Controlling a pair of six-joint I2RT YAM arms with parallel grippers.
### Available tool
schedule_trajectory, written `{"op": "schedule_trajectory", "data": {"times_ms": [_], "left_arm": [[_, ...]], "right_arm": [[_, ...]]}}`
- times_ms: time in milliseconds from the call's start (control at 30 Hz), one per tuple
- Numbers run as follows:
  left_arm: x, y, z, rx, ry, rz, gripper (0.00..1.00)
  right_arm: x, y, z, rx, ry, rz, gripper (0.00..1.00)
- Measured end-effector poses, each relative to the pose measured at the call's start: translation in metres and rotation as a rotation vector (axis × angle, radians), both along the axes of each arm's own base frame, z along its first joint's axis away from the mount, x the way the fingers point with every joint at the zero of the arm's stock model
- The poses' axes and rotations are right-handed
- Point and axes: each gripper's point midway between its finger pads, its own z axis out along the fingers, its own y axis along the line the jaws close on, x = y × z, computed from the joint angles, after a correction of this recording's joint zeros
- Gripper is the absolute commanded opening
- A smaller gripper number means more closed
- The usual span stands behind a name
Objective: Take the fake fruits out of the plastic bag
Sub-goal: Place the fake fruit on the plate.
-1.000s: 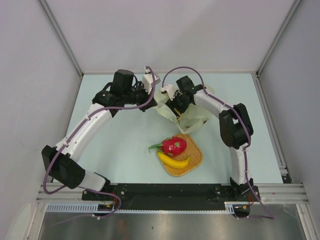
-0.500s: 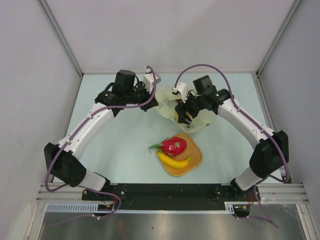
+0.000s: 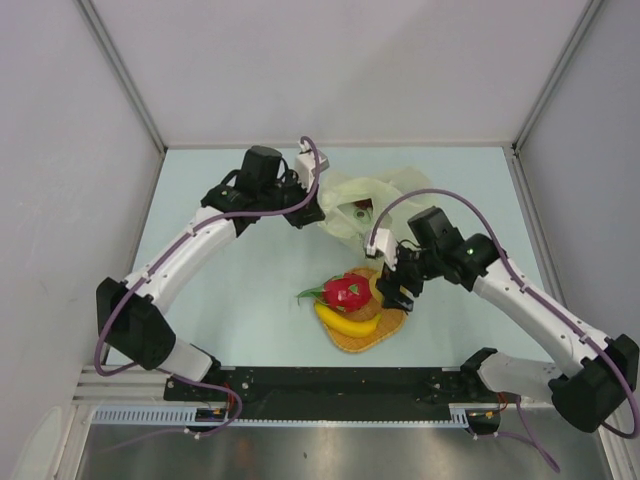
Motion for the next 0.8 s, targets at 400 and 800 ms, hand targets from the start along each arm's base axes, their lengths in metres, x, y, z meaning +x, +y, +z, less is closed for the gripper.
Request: {"op": "schedule_trajectory", "data": {"times_ms": [400,800], "left_arm": [[-0.003,-0.008,-0.005,-0.003,0.020,-0.014,0.00],[-0.008,-0.004,-0.003,-0.004,0.008,-0.014,0.00]], "right_arm": [[0.001,-0.023,-0.061,-0.142,0.074,-0.110,0.58],[0.048,-0.023,-0.091,-0.141,0.092,-0.253,0.62]]}}
